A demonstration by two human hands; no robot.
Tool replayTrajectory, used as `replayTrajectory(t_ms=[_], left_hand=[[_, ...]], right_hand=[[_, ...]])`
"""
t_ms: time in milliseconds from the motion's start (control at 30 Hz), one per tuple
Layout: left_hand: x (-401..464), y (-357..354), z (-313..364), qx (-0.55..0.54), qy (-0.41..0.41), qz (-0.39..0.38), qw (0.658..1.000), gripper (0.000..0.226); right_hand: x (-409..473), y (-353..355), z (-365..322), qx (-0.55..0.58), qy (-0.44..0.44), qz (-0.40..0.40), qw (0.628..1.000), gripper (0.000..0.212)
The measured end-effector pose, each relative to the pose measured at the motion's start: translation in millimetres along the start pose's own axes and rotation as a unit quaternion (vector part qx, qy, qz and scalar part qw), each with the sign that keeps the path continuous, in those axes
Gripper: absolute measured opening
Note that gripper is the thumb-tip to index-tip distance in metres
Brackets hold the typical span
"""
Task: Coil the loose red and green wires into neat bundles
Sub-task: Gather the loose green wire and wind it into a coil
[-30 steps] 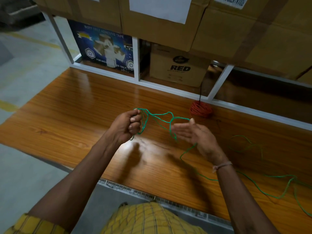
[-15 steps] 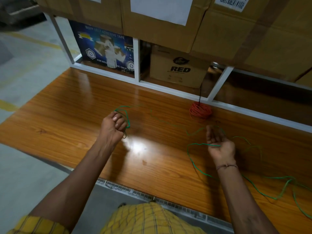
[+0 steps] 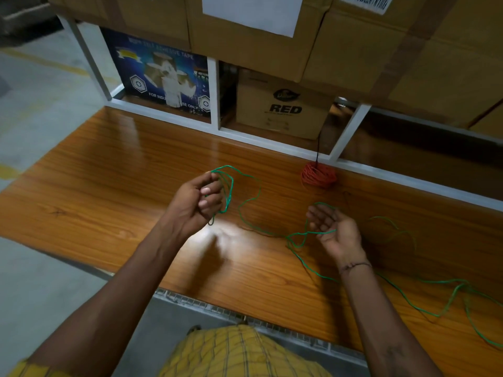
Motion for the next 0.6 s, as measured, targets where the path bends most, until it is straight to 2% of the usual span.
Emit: replayTrajectory(t_ms=[133,200,233,300,333,367,400,433,500,600], left_hand=[[-1.5,-23.7,-7.8,0.084,0.023,-0.016,0.996,0.019],[-2.7,-31.6,-10.2,0.152,0.035,-0.01,0.988,0.023],[-4.0,-36.5,-11.0,0.184,0.04,-0.009,0.982,0.024],[-6.4,-47.1,-12.6,0.232,0.047,-0.013,0.971,0.023],[-7.6,-51.9,-13.6,0.248,0.05,-0.017,0.967,0.023],[-8.7,-56.6,-14.7,0.258,0.053,-0.022,0.965,0.022],[-9.5,-60.6,-16.1,0.262,0.058,-0.028,0.963,0.021],[-9.9,-64.3,-17.9,0.259,0.064,-0.036,0.963,0.02],[-10.1,-70.6,-22.1,0.237,0.078,-0.05,0.967,0.019],[-10.4,-77.4,-26.3,0.168,0.096,-0.075,0.978,0.021]], right_hand=[[-0.4,-2.3,3.7,-0.147,-0.021,0.034,0.988,0.038],[-7.4,-6.7,-4.9,-0.245,-0.005,0.083,0.966,0.029],[-13.5,-9.1,-14.8,-0.331,0.019,0.124,0.935,0.036],[-37.2,-25.1,-44.7,-0.525,0.11,0.22,0.815,0.062],[-54.9,-45.9,-59.4,-0.581,0.198,0.222,0.757,0.068],[-71.6,-70.3,-69.7,-0.609,0.295,0.188,0.712,0.068],[-86.9,-94.9,-75.1,-0.614,0.369,0.124,0.686,0.066],[-93.6,-112.8,-75.5,-0.61,0.407,0.046,0.678,0.063],[-99.2,-142.9,-69.8,-0.602,0.408,-0.091,0.681,0.052],[-83.7,-155.1,-47.9,-0.602,0.318,-0.179,0.71,0.033]])
Point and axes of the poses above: each hand's wrist, its own x-axis towards the middle knuckle, its own y-axis out of the back of the hand, z = x × y, the point moved 8 cm from there along x, towards the middle knuckle, and after that the axes turned 11 degrees about -z, right-handed, at the moved point
